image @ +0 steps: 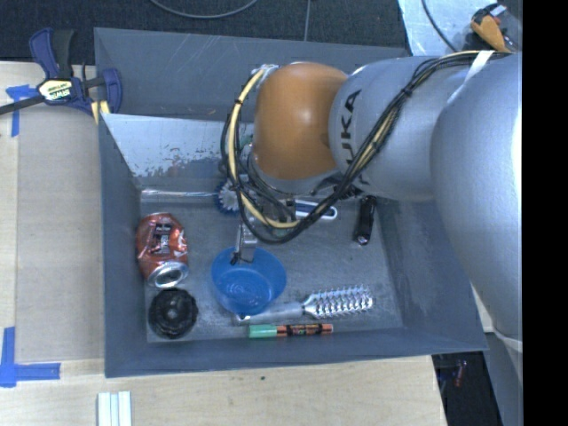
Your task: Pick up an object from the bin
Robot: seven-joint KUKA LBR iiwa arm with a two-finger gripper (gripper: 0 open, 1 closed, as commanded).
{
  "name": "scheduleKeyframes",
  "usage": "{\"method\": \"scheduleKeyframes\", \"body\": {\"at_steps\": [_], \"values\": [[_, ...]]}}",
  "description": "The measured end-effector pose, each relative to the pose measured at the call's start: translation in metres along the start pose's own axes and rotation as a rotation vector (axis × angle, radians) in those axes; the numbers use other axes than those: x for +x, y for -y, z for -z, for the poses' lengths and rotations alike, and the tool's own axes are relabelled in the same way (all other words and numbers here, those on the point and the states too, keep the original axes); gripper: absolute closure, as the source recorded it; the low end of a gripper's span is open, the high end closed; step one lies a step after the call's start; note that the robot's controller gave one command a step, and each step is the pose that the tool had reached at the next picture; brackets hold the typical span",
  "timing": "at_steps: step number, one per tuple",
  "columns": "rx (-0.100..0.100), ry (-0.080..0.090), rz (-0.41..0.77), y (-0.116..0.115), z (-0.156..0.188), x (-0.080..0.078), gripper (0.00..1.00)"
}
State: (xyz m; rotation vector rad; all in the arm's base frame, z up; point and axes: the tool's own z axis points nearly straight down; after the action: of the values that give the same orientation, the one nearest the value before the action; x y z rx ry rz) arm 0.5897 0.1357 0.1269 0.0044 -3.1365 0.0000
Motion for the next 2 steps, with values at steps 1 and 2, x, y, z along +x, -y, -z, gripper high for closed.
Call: {"method": "scheduleKeyframes", "body": {"at_steps": [1, 2], "values": [[-0.001, 0.008, -0.003, 0.001, 0.004, -0.002, 0.0], [0.0, 0.005, 0.016, 0.006, -0.011, 0.015, 0.0]]}}
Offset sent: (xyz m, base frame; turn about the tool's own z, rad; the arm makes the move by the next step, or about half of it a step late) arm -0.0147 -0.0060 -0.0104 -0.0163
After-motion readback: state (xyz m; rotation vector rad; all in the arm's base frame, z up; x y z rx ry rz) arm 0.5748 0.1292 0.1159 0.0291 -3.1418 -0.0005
